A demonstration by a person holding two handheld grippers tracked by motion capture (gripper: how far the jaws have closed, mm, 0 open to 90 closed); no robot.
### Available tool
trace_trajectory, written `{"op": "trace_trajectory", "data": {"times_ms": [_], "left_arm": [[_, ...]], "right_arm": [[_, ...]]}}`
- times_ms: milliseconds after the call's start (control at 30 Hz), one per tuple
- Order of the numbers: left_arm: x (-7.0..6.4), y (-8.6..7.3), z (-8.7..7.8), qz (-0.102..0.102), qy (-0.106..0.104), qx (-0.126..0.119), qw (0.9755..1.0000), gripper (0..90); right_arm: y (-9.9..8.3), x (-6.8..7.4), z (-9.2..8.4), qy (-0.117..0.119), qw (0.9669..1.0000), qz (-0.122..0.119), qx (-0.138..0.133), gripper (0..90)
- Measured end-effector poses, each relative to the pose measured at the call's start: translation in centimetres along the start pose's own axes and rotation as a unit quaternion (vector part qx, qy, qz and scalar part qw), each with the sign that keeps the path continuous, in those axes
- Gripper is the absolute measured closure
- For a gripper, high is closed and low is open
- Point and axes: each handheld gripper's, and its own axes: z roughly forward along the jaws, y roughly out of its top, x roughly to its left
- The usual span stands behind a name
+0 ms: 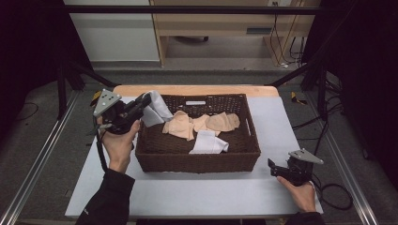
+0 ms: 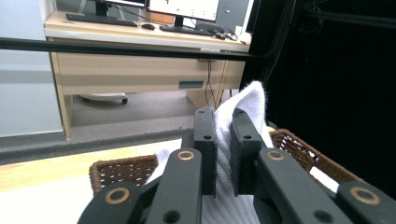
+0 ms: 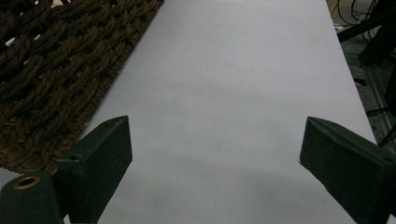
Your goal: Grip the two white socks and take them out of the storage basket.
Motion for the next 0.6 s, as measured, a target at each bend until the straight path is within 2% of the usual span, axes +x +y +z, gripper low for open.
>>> {"op": "trace_trajectory", "data": {"times_ms": [433, 600], "left_arm": [[3.3, -0.4, -4.9, -0.026, 0.026, -0.032, 0.9988, 82.4], [4.7, -0.9, -6.4, -0.033, 0.044, -0.037, 0.9978, 82.3]], "right_arm": [[0.0, 0.0, 0.0, -0.001, 1.0000, -0.001, 0.001, 9.4], [0.0, 0.0, 0.0, -0.001, 1.0000, 0.000, 0.001, 9.4]]}}
